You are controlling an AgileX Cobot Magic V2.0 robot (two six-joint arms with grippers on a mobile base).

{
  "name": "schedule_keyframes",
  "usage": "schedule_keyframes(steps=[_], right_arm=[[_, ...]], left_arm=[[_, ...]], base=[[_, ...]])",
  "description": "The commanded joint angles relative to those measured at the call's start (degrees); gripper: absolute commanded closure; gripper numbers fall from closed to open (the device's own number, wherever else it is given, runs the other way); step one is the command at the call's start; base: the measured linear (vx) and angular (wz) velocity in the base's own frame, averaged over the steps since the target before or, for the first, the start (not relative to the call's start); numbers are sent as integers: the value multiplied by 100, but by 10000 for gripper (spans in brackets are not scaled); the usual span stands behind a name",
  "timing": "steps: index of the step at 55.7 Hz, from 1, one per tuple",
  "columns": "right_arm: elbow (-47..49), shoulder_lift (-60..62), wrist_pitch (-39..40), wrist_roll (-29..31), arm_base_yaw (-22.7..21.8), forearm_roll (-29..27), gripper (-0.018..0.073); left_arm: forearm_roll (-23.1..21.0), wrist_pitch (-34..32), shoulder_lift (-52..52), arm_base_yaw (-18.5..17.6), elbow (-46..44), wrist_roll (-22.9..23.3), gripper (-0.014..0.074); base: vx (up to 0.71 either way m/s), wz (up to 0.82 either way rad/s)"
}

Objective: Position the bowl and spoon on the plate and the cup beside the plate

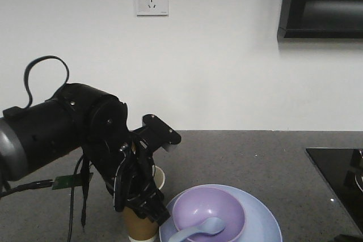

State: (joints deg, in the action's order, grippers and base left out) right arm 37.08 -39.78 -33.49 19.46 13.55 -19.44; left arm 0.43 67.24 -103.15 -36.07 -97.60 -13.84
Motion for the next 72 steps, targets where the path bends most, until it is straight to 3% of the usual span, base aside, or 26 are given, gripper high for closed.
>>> schedule_keyframes(steps=[1, 14, 20, 26, 34, 35, 47, 57, 62, 72], right_arm=[[159, 14, 378, 39, -10, -38, 568], [159, 14, 389, -42, -10, -38, 568], [159, 14, 432, -42, -10, -38, 568], [159, 20, 508, -42, -10, -38, 568], [159, 105, 485, -42, -10, -33, 568], [159, 125, 477, -42, -10, -33, 568], [159, 648, 411, 206, -10, 71, 568], [154, 1172, 486, 432, -10, 77, 568], [154, 1280, 423, 432, -10, 77, 568], [154, 1314, 416, 432, -10, 72, 568]], left_arm=[[4, -226, 528, -31, -173, 55, 51], [-1, -347, 1127, -31, -173, 41, 56], [-1, -425, 1549, -31, -173, 111, 99], [-1, -444, 2006, -31, -162, 331, 227], [-1, -859, 2894, -31, 356, 293, 596], [-1, -1011, 3071, -31, 539, 266, 606], [-359, -2718, 5130, -31, 3264, 258, 602], [-817, -4660, 6731, -31, 5671, 258, 602], [-1015, -5291, 7144, -31, 6208, 253, 602], [-1336, -5359, 7532, -31, 6518, 253, 602]], base=[[0, 0], [0, 0], [0, 0], [0, 0], [0, 0], [0, 0], [0, 0], [0, 0], [0, 0], [0, 0]])
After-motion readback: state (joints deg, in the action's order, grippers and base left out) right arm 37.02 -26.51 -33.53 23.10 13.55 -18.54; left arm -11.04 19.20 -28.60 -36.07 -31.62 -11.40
